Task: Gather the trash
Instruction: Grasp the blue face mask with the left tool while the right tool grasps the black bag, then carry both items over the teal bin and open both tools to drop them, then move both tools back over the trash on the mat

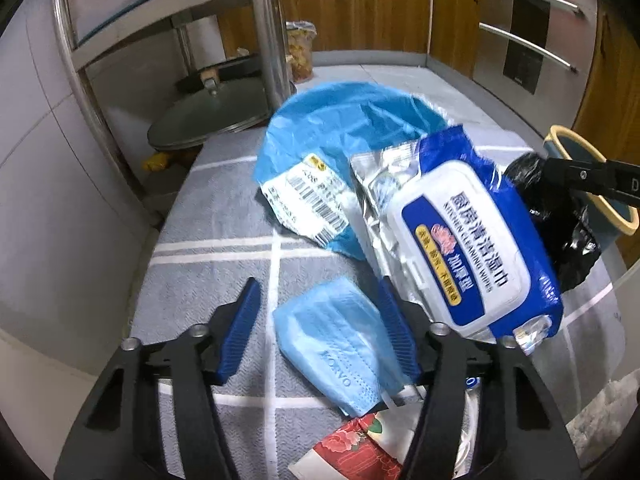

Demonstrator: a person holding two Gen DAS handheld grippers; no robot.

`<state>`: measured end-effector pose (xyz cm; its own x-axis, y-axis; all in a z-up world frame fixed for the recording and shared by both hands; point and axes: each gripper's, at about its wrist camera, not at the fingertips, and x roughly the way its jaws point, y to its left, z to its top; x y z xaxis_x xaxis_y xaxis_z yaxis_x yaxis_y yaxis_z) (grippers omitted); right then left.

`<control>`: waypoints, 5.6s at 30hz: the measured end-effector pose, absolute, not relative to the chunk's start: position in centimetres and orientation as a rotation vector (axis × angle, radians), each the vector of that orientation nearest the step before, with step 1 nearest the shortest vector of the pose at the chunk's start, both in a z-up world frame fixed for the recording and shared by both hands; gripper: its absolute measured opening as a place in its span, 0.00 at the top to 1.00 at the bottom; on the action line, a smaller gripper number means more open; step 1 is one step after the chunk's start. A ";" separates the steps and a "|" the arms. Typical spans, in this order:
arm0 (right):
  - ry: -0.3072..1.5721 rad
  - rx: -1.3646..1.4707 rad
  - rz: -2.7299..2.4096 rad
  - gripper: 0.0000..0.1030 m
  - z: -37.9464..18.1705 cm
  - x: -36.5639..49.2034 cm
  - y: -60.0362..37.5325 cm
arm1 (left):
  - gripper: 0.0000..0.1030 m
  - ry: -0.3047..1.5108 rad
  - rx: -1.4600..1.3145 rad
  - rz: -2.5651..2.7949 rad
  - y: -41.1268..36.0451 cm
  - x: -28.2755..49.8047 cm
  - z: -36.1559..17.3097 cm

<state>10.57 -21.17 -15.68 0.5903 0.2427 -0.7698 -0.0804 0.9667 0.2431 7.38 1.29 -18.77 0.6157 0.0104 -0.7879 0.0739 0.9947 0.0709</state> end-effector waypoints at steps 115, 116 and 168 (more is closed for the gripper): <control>0.767 0.457 -0.364 0.19 -10.3 13.7 -54.8 | 0.16 0.646 0.245 -0.558 -34.2 18.7 -10.5; 0.745 0.447 -0.360 0.13 -9.7 13.4 -54.3 | 0.15 0.639 0.245 -0.550 -33.7 18.4 -10.0; 0.719 0.430 -0.095 0.05 -4.3 7.5 -26.1 | 0.05 0.807 0.142 -0.088 1.0 0.6 -13.6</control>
<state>7.51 -26.09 -4.29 0.7524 0.0613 -0.6559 0.2296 0.9088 0.3483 0.56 0.97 -13.64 0.6889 -0.0241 -0.7244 0.1326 0.9868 0.0934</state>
